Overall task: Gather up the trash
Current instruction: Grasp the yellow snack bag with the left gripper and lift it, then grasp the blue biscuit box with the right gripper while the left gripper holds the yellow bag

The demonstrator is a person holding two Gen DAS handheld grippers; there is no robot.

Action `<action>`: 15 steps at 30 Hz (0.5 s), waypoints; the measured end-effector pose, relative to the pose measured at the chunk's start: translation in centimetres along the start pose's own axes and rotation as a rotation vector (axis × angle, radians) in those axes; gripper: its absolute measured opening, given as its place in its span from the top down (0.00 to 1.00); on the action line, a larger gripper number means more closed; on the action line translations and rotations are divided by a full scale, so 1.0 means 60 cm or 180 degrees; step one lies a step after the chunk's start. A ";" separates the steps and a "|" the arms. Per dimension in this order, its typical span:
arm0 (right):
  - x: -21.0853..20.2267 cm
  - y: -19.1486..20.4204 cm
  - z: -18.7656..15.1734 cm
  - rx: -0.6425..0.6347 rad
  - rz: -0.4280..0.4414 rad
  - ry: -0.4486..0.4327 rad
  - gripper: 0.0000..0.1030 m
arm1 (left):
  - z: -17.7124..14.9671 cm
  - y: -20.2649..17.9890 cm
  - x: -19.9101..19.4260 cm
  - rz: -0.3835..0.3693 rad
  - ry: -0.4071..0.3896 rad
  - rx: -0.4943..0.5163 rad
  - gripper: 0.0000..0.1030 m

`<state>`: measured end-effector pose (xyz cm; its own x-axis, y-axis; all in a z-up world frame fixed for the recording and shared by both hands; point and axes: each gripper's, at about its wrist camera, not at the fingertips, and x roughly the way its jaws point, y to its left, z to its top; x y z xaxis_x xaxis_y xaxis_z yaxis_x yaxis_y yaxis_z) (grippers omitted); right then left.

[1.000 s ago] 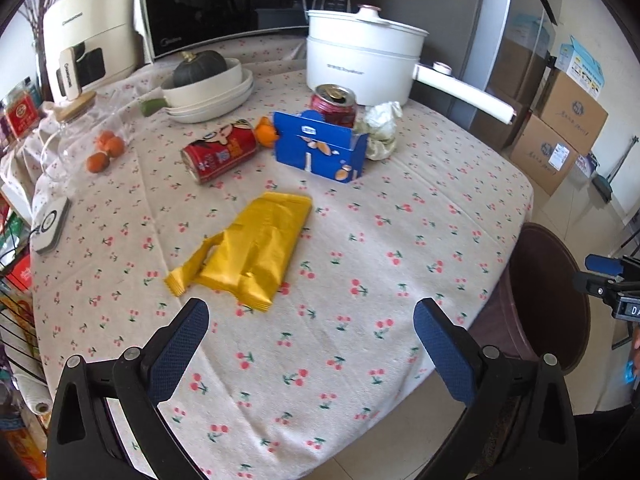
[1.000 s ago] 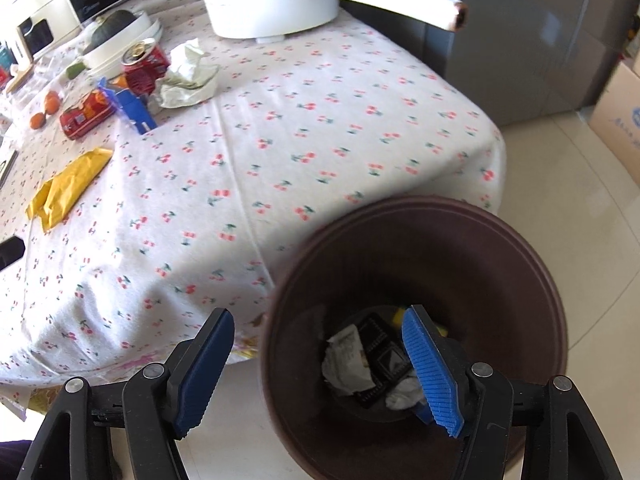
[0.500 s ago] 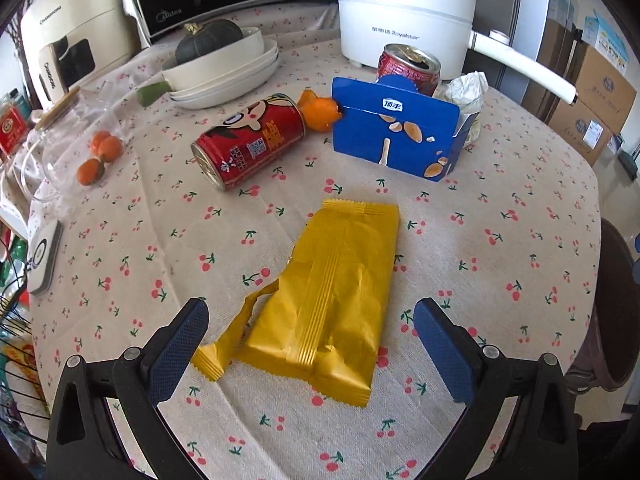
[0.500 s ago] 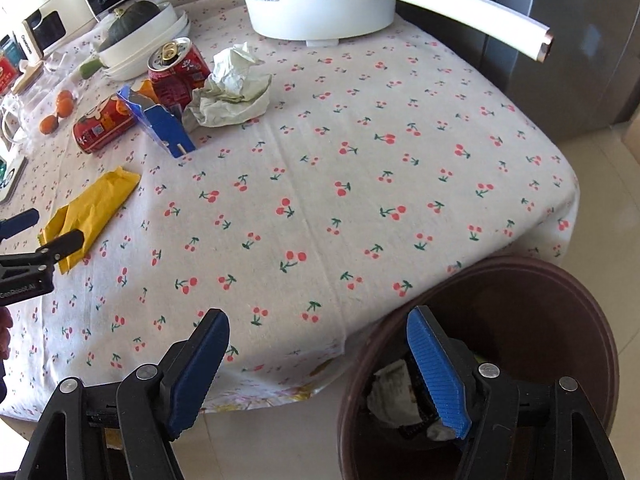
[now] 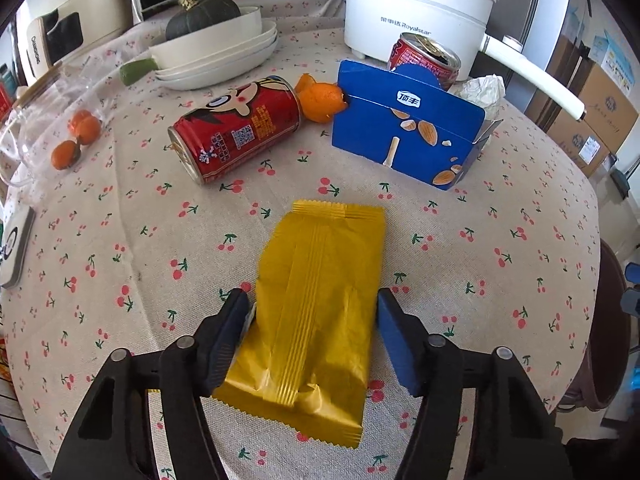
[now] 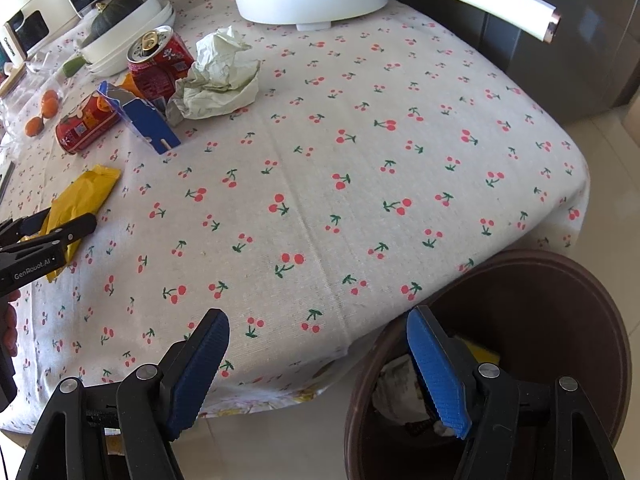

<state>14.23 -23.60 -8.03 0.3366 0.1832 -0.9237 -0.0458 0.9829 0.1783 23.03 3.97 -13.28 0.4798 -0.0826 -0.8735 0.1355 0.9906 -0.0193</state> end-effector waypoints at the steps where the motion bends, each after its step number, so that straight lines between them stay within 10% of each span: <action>1: 0.000 0.002 0.001 0.0002 -0.0006 -0.0003 0.25 | -0.002 0.004 -0.003 -0.0006 0.0007 -0.0033 0.43; 15: 0.006 0.124 0.096 -0.0293 0.0214 -0.0269 0.25 | -0.036 0.099 -0.083 -0.0092 -0.0019 -0.0621 0.54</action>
<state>19.42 -16.33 -5.07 0.4076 0.2504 -0.8781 -0.1558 0.9666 0.2033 19.60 10.52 -10.11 0.4833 -0.1115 -0.8683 -0.0210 0.9901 -0.1388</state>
